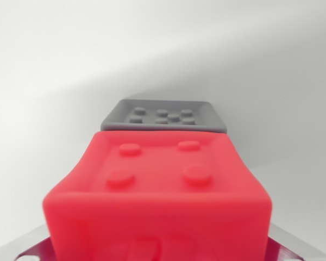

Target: Destack cube

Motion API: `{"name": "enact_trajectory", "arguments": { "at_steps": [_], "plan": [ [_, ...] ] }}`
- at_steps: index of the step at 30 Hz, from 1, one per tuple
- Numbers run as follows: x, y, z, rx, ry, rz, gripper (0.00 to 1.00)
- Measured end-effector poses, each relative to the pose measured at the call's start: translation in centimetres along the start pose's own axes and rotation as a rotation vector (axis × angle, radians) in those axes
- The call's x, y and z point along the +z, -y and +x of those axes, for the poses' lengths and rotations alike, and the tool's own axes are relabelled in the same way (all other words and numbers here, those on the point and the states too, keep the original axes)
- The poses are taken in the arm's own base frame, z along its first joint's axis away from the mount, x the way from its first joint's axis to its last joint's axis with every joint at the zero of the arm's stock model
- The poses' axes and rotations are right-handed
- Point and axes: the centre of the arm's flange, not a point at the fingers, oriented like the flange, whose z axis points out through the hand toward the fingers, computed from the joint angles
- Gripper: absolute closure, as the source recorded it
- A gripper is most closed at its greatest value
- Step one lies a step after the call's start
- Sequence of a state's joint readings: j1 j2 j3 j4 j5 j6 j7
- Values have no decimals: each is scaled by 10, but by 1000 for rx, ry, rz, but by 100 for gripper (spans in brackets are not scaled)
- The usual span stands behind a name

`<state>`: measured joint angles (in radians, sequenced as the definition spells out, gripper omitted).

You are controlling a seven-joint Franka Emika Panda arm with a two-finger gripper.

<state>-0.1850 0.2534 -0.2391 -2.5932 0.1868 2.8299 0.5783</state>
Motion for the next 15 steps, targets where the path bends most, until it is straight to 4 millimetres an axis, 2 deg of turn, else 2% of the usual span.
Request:
{"name": "enact_trajectory", "arguments": {
  "at_steps": [15],
  "plan": [
    [-18, 0, 1, -1, -1, 3, 100]
  ]
}}
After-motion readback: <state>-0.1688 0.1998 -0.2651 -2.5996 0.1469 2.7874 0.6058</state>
